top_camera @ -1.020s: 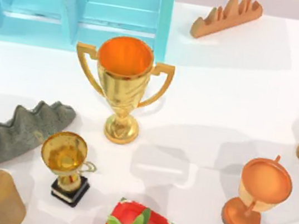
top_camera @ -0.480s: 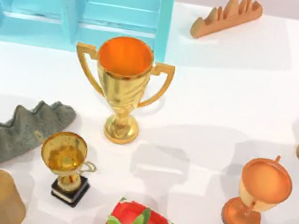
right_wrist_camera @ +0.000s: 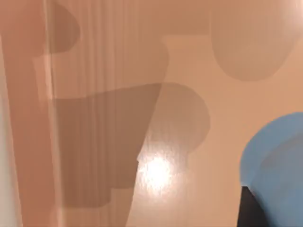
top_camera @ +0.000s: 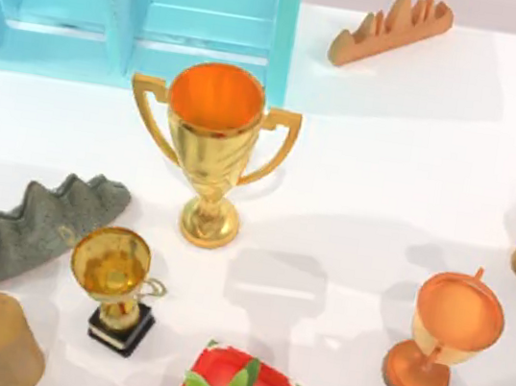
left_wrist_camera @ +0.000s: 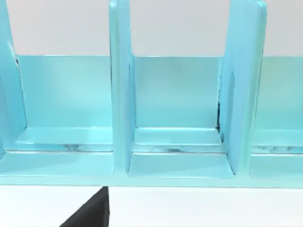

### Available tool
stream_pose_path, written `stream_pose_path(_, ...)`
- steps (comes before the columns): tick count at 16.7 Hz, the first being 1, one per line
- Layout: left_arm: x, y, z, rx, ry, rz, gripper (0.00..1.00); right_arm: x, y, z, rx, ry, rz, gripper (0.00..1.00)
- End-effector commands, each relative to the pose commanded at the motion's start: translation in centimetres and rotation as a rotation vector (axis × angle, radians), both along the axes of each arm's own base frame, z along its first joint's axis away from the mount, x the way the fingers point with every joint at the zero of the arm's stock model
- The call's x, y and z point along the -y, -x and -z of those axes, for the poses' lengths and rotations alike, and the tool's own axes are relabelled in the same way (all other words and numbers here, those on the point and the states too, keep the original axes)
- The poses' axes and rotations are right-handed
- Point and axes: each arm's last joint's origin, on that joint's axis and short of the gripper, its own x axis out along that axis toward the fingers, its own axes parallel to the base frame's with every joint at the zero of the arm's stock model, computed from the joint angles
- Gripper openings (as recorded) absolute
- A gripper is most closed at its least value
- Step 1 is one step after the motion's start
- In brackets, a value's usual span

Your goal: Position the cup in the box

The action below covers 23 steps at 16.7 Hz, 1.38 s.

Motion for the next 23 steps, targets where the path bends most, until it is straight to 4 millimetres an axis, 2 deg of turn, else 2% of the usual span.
stream_pose_path(5,0.00,0.00,0.00,0.000,0.000,0.000,1.00,0.11,0.00,0.55,-0.004,-0.002,0.001,0.00)
stream_pose_path(18,0.00,0.00,0.00,0.000,0.000,0.000,1.00,0.11,0.00,0.55,-0.004,-0.002,0.001,0.98)
stream_pose_path(23,0.00,0.00,0.00,0.000,0.000,0.000,1.00,0.11,0.00,0.55,-0.004,-0.002,0.001,1.00)
